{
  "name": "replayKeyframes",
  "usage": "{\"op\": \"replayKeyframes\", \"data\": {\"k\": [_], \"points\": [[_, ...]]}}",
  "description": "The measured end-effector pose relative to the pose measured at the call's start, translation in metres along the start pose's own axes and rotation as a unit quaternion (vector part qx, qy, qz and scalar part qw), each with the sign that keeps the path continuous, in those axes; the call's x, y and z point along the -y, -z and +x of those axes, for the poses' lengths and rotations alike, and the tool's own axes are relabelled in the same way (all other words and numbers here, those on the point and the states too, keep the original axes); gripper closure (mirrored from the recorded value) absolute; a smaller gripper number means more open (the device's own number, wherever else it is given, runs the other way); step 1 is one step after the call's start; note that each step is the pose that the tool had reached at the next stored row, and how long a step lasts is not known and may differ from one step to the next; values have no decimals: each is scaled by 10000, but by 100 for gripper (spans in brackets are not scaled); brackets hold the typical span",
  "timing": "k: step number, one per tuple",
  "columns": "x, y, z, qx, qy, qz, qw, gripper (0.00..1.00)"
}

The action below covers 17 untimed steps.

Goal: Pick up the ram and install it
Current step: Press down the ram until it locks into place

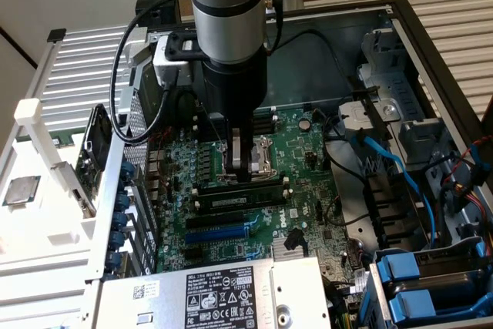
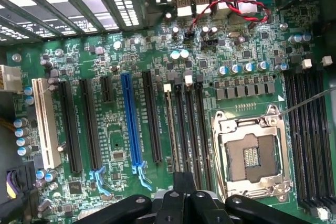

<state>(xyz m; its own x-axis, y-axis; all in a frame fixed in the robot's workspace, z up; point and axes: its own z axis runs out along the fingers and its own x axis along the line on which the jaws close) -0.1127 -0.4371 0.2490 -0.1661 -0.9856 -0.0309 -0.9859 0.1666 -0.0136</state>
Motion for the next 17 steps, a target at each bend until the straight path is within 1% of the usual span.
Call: {"op": "replayKeyframes", "data": {"k": [4, 8, 9, 14, 17], "points": [[0, -1, 0, -4, -291, 9, 9996, 89], [0, -3, 0, -8, -579, 18, 9983, 89], [0, -5, 0, -23, -826, 30, 9966, 89], [0, -4, 0, -77, -1075, 49, 9942, 89], [0, -2, 0, -90, -1241, 56, 9922, 89]]}}
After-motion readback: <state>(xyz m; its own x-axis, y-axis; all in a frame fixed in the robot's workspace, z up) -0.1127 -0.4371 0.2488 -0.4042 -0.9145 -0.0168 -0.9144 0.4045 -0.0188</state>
